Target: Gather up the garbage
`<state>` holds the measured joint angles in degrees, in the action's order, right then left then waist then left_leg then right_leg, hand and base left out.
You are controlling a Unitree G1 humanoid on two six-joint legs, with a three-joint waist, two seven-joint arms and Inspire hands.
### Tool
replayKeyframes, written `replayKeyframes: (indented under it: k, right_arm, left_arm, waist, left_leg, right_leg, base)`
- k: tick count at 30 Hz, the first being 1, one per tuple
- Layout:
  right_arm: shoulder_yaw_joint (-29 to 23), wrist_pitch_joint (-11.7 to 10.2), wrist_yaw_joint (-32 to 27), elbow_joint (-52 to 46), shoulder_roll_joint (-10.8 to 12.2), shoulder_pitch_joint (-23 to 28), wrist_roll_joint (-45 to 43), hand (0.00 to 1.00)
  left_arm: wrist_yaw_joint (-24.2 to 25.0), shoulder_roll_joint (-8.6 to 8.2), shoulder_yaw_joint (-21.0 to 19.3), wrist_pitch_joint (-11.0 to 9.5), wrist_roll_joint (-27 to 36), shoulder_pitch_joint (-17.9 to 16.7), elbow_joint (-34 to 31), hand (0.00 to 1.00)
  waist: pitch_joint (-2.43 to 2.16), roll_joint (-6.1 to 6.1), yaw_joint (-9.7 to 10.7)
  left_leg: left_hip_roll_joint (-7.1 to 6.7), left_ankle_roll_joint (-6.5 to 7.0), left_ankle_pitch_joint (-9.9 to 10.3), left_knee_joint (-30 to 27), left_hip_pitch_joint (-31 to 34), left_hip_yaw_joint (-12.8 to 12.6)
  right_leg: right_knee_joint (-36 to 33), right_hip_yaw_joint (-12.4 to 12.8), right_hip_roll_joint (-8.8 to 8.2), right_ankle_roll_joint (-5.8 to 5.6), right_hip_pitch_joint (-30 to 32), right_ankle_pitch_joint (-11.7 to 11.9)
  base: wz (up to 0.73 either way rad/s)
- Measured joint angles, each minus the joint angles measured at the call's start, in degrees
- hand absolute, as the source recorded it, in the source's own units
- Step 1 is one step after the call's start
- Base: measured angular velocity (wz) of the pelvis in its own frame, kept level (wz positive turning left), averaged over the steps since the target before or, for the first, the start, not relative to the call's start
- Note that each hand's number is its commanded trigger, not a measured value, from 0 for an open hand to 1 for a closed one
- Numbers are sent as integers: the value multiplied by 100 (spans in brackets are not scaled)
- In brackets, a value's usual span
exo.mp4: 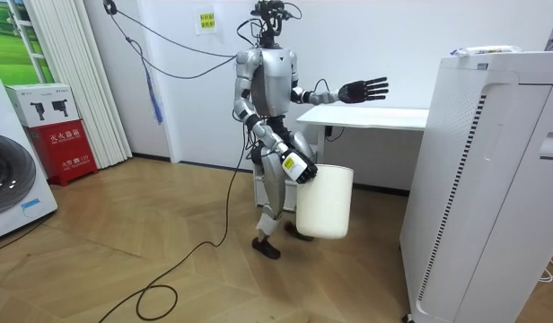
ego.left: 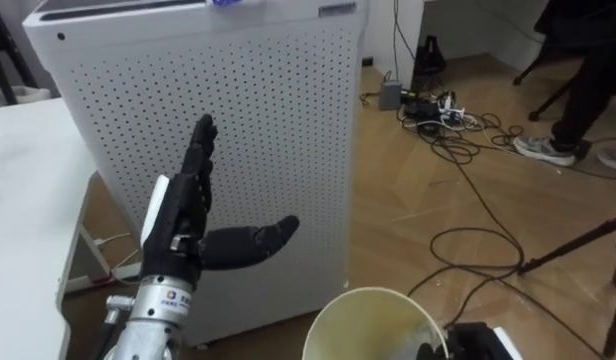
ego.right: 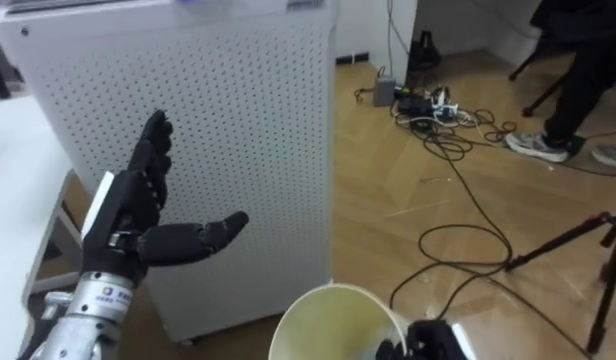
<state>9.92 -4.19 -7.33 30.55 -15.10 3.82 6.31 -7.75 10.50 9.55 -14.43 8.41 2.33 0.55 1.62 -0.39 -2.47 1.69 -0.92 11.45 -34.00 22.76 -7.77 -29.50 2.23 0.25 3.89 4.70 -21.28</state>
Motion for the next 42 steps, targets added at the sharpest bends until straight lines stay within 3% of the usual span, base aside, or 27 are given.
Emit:
replayKeyframes:
  k: [1,2,3,4,5,6,7,12,14,15,16,17,18,19,20,21,23,24,26,28,30,31,33,35,38,40,42]
  right_arm:
    - [17,2,7,1,-2,33,-20,100]
    - [23,2,23,-1,14,55,-35,100]
    - [26,3,58,-1,37,118,-61,100]
    - [28,5,97,-2,44,166,-91,100]
    - [27,4,106,-5,44,178,-91,100]
    - [18,-2,105,-12,47,173,-93,100]
    - [19,-21,85,-19,38,175,-92,100]
    - [28,-47,4,-20,56,165,-72,100]
    - [105,-81,-131,-57,63,158,-37,100]
    - [113,-98,-164,-64,71,146,-38,100]
    - [121,-131,-205,-64,72,112,-18,100]
    - [120,-141,-218,-64,65,91,-18,100]
    - [120,-143,-222,-64,64,83,-11,100]
    - [120,-145,-215,-65,71,58,12,100]
    - [120,-149,-215,-65,69,48,19,100]
    - [120,-189,-213,-64,66,46,10,100]
    - [115,-308,-199,-70,66,46,14,100]
    - [98,-320,-193,-69,61,46,43,100]
    - [104,-343,-194,-48,65,35,87,100]
    - [180,-347,-184,-42,65,48,20,100]
    - [229,-348,-189,-38,68,54,14,100]
    - [260,-398,-190,33,73,55,14,100]
    - [272,-477,-190,259,117,46,18,100]
    - [260,-461,-179,289,161,47,18,100]
    - [253,-446,-121,65,156,67,-128,100]
    - [228,-447,-119,-72,138,87,-245,100]
    - [224,-447,-106,-156,139,91,-250,100]
  left_arm:
    - [-29,2,-40,-32,-41,-13,-1,0]
    - [-58,9,-58,-66,-65,-28,-1,0]
    - [-91,15,-59,-95,-150,-48,-1,0]
    - [-115,26,-44,-106,-182,-106,-16,0]
    - [-116,27,-38,-106,-181,-129,-18,0]
    - [-128,35,-43,-106,-179,-177,-27,0]
    - [-136,38,-40,-103,-178,-191,-27,0]
    - [-33,33,-46,-111,-113,-132,-164,0]
    - [-34,38,-31,-117,-97,-9,-168,0]
    - [-49,40,-30,-123,-98,15,-167,0]
    - [-73,43,-26,-129,-104,36,-166,0]
    - [-100,44,-9,-128,-107,26,-164,0]
    - [-123,46,1,-128,-101,33,-162,0]
    - [-190,51,1,-128,-112,45,-153,0]
    - [-217,53,1,-129,-114,61,-141,0]
    - [-298,78,29,-146,-116,64,-109,0]
    - [-369,173,156,-296,-129,-35,-108,0]
    - [-372,178,275,-413,-164,-98,-110,0]
    - [-369,198,393,-450,-213,-103,-112,0]
    - [-344,253,422,-514,-241,-116,-112,0]
    - [-414,251,396,-518,-266,-123,-111,0]
    - [-481,258,392,-517,-291,-118,-112,0]
    - [-594,256,383,-515,-372,-120,-112,0]
    - [-792,252,307,-507,-691,-123,-211,0]
    - [-967,256,74,-501,-1046,-167,-224,0]
    - [-1095,293,-93,-406,-1281,-200,-266,0]
    - [-1199,314,-199,-311,-1376,-238,-376,0]
  waist:
    - [-16,25,-146]
    - [-27,42,-151]
    - [-73,77,-150]
    - [-117,24,-144]
    - [-126,0,-141]
    - [-120,-36,-144]
    - [-126,-53,-150]
    - [-118,-81,-91]
    - [-83,-125,-31]
    - [-72,-134,22]
    - [-60,-139,117]
    - [-59,-128,151]
    - [-57,-115,170]
    - [-50,-63,176]
    - [-41,-5,161]
    - [-21,100,188]
    - [11,210,186]
    - [39,252,184]
    - [49,303,181]
    - [54,321,188]
    - [50,319,198]
    - [42,306,253]
    - [21,266,287]
    - [2,211,195]
    - [-41,87,135]
    - [-99,13,87]
    - [-109,3,71]
  left_leg:
    - [-149,30,-299,832,74,22]
    - [-201,63,-463,1210,85,43]
    - [-308,179,-924,1532,86,185]
    - [-371,362,-1155,1518,-1,166]
    - [-395,419,-1203,1483,-25,139]
    - [-474,618,-1325,1337,-80,133]
    - [-488,653,-1143,1152,-87,10]
    - [-582,750,-485,534,-113,-178]
    - [-668,848,-226,387,-219,-338]
    - [-707,873,-164,320,-219,-334]
    - [-771,931,-10,194,-229,-327]
    - [-832,974,118,85,-265,-309]
    - [-847,991,189,41,-302,-304]
    - [-847,1032,309,-27,-385,-286]
    - [-820,1043,374,-66,-440,-259]
    - [-767,1065,470,-58,-585,-219]
    - [-715,1080,570,-32,-728,-191]
    - [-711,1084,618,-37,-808,-109]
    - [-714,1070,672,-64,-861,55]
    - [-722,1020,686,-57,-905,320]
    - [-741,962,693,-55,-934,525]
    - [-768,909,693,-48,-959,703]
    - [-765,782,645,96,-1005,958]
    - [-644,627,465,437,-1050,1095]
    - [-601,519,264,802,-1164,1115]
    - [-492,433,168,1101,-1373,1115]
    - [-415,379,133,1273,-1539,1105]
  right_leg:
    - [2,25,3,27,2,-52]
    - [0,31,30,22,-31,-100]
    - [-31,30,31,-1,-107,-238]
    - [-32,20,-34,-87,-169,-351]
    - [-18,-33,-75,-138,-202,-381]
    - [-7,-180,-157,-249,-275,-441]
    - [-6,-371,-290,-314,-333,-462]
    - [-40,-617,-631,-542,-669,-556]
    - [-1015,-780,-844,-586,-438,-537]
    - [-1325,-857,-925,-661,-336,-493]
    - [-2078,-971,-1089,-768,-75,-298]
    - [-2743,-1044,-1252,-737,218,79]
    - [-3038,-1022,-1301,-687,355,319]
    - [-3549,-1021,-1328,-684,621,952]
    - [-3766,-1007,-1326,-662,737,1346]
    - [-4092,-946,-1309,-708,954,2004]
    - [-4705,-790,-1225,-695,1453,2003]
    - [-4912,-702,-1141,-682,1759,1832]
    - [-4665,-672,-1008,-703,2102,1503]
    - [-3555,-566,-821,-730,2253,1211]
    - [-2330,-381,-725,-768,2040,1154]
    - [-1383,-366,-698,-760,1736,1134]
    - [-545,-401,-579,-766,1246,995]
    - [228,-421,-386,-621,1006,1131]
    - [581,-451,-291,-521,901,1290]
    - [939,-450,-177,-443,689,1428]
    - [1185,-422,-90,-397,508,1516]
  base:
    - [-45]
    - [-38]
    - [-21]
    - [-20]
    - [-35]
    - [-38]
    - [-38]
    - [-12]
    - [24]
    - [45]
    - [41]
    - [31]
    - [10]
    - [3]
    - [-5]
    - [-11]
    - [0]
    - [32]
    - [44]
    - [60]
    - [58]
    - [57]
    - [55]
    - [24]
    - [-3]
    - [-12]
    - [-15]
